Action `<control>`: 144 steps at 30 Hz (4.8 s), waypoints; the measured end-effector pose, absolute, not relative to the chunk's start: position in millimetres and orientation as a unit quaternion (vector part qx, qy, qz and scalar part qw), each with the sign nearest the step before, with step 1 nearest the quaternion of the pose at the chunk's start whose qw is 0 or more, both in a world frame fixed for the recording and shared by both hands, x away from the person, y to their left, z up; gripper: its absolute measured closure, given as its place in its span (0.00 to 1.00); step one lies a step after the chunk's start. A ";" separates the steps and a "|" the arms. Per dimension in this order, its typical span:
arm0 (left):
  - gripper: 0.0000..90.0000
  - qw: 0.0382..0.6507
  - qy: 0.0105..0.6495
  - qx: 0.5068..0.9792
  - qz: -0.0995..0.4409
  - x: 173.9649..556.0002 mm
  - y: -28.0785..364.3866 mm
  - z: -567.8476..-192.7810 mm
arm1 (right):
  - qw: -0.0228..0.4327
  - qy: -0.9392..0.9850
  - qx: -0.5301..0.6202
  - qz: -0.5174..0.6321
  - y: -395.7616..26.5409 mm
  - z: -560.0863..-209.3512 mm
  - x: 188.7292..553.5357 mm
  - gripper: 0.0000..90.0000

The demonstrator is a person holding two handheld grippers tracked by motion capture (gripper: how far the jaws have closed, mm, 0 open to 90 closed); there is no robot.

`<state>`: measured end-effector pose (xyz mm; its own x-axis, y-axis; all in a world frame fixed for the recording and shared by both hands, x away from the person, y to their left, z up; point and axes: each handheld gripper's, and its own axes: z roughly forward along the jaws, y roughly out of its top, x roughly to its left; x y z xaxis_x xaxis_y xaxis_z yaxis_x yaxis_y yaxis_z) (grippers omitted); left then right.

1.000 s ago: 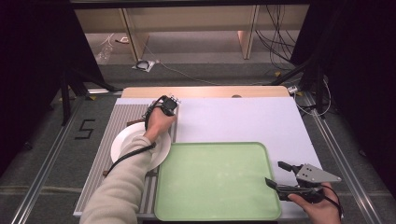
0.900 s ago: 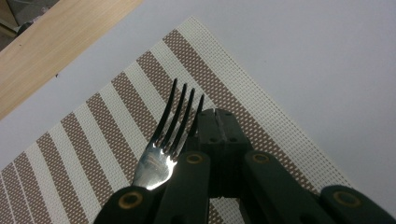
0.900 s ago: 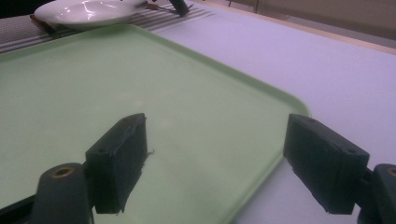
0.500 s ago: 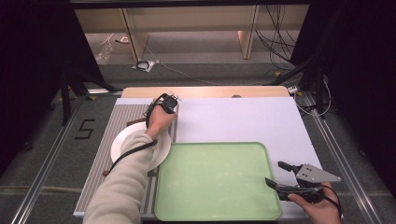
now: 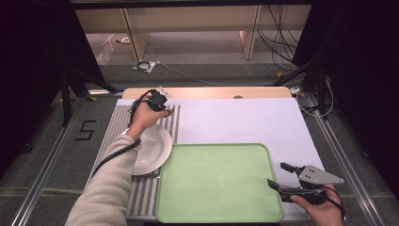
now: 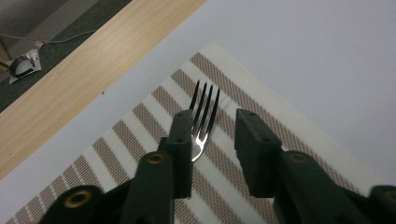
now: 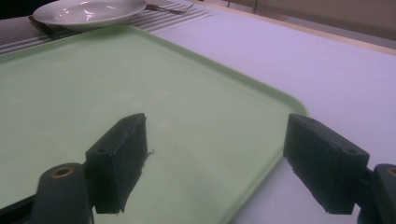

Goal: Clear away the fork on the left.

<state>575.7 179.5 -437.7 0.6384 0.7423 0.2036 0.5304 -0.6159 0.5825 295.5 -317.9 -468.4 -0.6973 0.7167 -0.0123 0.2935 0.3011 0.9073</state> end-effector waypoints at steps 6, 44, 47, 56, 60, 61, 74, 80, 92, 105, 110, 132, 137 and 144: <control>0.60 0.209 0.393 0.869 0.215 576.1 217.0 -446.5 | 0.214 0.780 0.326 0.490 -316.3 -468.2 295.8 0.25; 0.80 0.141 0.349 0.913 0.159 594.5 223.1 -465.9 | 0.212 0.782 0.327 0.486 -317.2 -468.6 295.7 0.25; 0.84 0.135 0.348 0.914 0.160 593.8 220.2 -465.8 | 0.212 0.781 0.327 0.488 -317.1 -468.6 295.8 0.25; 0.86 0.120 0.351 0.912 0.175 592.3 213.6 -465.6 | 0.212 0.780 0.326 0.491 -317.0 -468.6 295.9 0.25; 0.86 0.125 0.366 0.904 0.180 592.4 215.9 -465.9 | 0.212 0.780 0.326 0.490 -316.8 -468.6 295.9 0.25; 0.86 0.125 0.367 0.904 0.180 592.3 216.2 -465.8 | 0.212 0.780 0.326 0.490 -316.9 -468.6 295.9 0.25; 0.86 0.145 0.375 0.890 0.215 593.2 215.9 -459.3 | 0.213 0.779 0.326 0.491 -317.2 -468.6 296.0 0.25; 0.86 0.153 0.381 0.883 0.227 593.2 216.9 -454.6 | 0.214 0.779 0.326 0.491 -317.5 -468.3 296.0 0.25; 0.86 0.172 0.387 0.870 0.254 589.8 217.2 -434.5 | 0.214 0.779 0.326 0.491 -317.3 -468.3 296.0 0.25; 0.86 0.215 0.403 0.851 0.259 559.1 210.3 -422.2 | 0.217 0.777 0.325 0.494 -317.6 -468.1 296.4 0.25; 0.86 0.224 0.404 0.848 0.259 545.0 208.6 -419.1 | 0.217 0.777 0.326 0.493 -317.4 -468.1 296.3 0.26; 0.86 0.278 0.387 0.837 0.269 484.5 184.9 -410.0 | 0.219 0.776 0.327 0.492 -318.0 -467.4 295.8 0.26; 0.86 0.287 0.394 0.831 0.269 471.8 180.5 -411.0 | 0.220 0.778 0.327 0.489 -317.8 -466.5 294.9 0.26; 0.86 0.297 0.388 0.832 0.264 456.4 173.9 -417.3 | 0.218 0.777 0.326 0.492 -317.4 -466.8 294.9 0.25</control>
<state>456.4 173.9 -417.3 0.5600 0.8016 0.2091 0.4883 -0.5233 0.6984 294.9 -317.4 -466.8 -0.6917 0.7219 -0.0181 0.2921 0.3026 0.9073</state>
